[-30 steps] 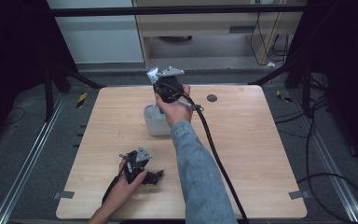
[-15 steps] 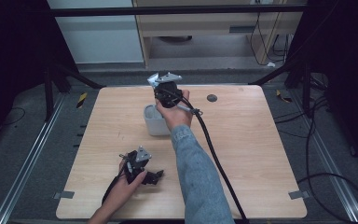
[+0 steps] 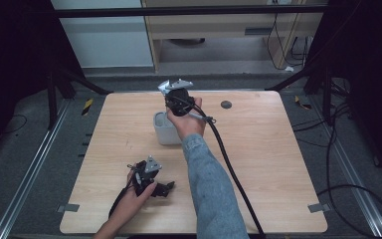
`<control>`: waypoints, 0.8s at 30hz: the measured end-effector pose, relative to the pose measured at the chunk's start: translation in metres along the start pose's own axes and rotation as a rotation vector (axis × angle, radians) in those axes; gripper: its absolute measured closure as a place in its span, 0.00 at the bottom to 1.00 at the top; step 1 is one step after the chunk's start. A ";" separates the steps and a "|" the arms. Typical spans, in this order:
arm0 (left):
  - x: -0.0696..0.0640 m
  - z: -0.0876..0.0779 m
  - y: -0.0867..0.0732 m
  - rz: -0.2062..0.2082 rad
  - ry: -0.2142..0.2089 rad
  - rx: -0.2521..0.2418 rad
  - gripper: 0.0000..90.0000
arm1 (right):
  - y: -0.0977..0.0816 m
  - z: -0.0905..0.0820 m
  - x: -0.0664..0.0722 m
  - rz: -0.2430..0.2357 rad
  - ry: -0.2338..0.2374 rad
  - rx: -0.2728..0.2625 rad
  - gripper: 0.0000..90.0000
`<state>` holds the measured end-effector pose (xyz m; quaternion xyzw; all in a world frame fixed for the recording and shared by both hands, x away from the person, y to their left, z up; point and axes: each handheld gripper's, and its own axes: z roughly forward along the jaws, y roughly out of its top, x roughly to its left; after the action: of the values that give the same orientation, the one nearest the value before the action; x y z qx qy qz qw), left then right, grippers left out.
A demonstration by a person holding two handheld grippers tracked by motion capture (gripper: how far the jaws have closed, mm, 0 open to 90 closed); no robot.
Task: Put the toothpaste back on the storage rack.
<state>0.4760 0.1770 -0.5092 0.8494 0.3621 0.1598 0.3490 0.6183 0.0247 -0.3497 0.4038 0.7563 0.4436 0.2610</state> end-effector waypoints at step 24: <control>0.000 0.000 0.000 0.001 0.000 0.001 0.00 | -0.017 0.008 -0.001 0.042 -0.007 0.014 0.88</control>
<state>0.4760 0.1770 -0.5092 0.8497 0.3618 0.1600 0.3486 0.6183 0.0230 -0.3682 0.4231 0.7498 0.4423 0.2513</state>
